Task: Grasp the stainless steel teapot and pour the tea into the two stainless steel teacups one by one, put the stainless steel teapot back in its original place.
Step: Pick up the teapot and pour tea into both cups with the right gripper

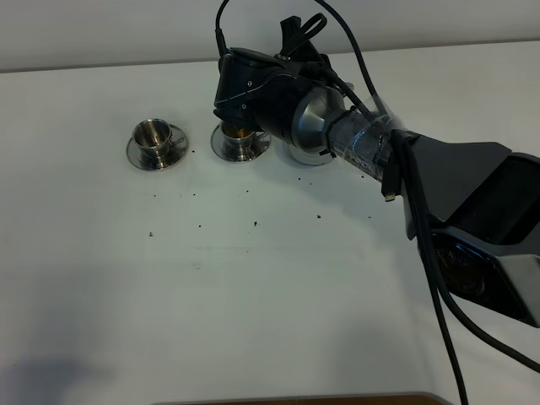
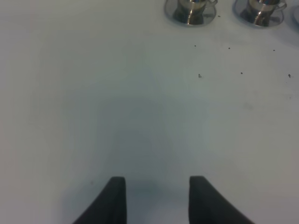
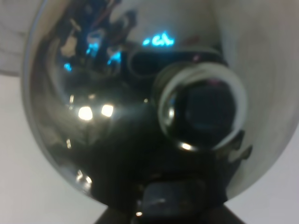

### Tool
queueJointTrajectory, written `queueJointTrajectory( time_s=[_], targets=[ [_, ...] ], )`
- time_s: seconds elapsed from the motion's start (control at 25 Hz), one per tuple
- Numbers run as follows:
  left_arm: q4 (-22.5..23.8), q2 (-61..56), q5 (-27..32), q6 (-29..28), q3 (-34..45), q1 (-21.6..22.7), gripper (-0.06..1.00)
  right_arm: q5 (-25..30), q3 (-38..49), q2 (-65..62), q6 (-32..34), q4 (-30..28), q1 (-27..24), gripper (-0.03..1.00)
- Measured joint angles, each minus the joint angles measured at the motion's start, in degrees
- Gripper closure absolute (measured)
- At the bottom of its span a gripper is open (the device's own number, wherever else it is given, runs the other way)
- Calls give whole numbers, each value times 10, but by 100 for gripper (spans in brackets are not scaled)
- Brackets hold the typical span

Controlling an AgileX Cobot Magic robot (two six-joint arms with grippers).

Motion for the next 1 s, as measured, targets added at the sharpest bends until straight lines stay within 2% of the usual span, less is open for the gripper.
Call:
queueJointTrajectory(
  time_s=[1.0],
  targets=[
    [0,0,0,0,0,0,56,-1,0,0,-26,-42,6,78]
  ],
)
